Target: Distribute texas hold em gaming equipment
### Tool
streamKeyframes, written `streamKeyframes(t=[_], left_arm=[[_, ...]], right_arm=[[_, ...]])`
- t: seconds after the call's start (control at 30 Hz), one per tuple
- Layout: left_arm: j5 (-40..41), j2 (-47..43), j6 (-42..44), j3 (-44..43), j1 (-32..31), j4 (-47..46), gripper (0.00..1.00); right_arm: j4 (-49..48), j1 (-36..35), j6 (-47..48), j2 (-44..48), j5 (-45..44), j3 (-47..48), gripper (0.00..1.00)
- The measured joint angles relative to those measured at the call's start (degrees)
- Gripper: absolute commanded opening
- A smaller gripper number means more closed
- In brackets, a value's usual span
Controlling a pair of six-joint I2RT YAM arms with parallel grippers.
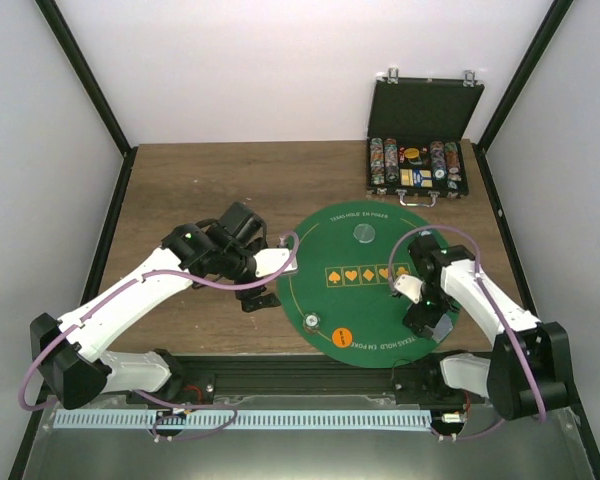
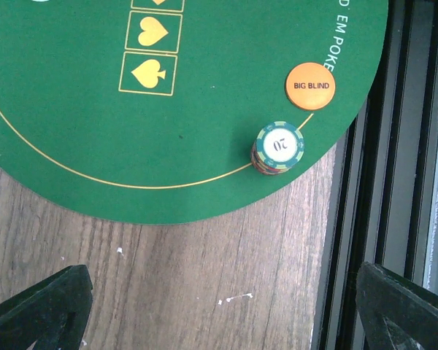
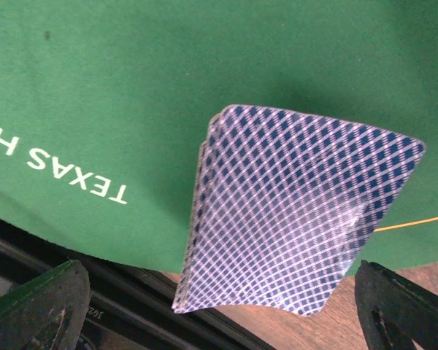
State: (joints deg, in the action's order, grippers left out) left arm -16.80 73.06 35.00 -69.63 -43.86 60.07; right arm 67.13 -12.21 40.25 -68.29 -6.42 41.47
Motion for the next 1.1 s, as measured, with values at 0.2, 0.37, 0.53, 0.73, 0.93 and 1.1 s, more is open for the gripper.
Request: streamKeyframes(t=[0.2, 0.37, 0.53, 0.73, 0.93, 1.1], left_arm=[[-0.42, 0.00, 0.00, 0.00, 0.00, 0.02, 1.00], [-0.42, 0.00, 0.00, 0.00, 0.00, 0.04, 0.99], [-0.46, 0.00, 0.00, 0.00, 0.00, 0.07, 0.99], [-0.46, 0.00, -0.02, 0.00, 0.00, 0.07, 0.99], [-0.42, 0.00, -0.02, 0.00, 0.00, 0.04, 0.99], [-0.35, 0.00, -0.07, 0.00, -0.04, 0.04, 0.99]], right_arm=[[-2.45, 0.00, 0.02, -2.40, -3.13, 0.13, 1.00], [-4.74, 0.00, 0.44, -3.85, -4.11, 0.13, 1.00], [-6.34, 0.02, 1.49, -5.51, -3.50, 0.04, 1.00], [-8.44, 1.05, 3.45, -6.38, -2.97, -1.95, 1.00], [-11.30, 2.25, 5.84, -5.33, -1.81, -7.30, 0.97], [-12.15, 2.34, 7.93, -3.43, -0.04, -8.28, 0.80]])
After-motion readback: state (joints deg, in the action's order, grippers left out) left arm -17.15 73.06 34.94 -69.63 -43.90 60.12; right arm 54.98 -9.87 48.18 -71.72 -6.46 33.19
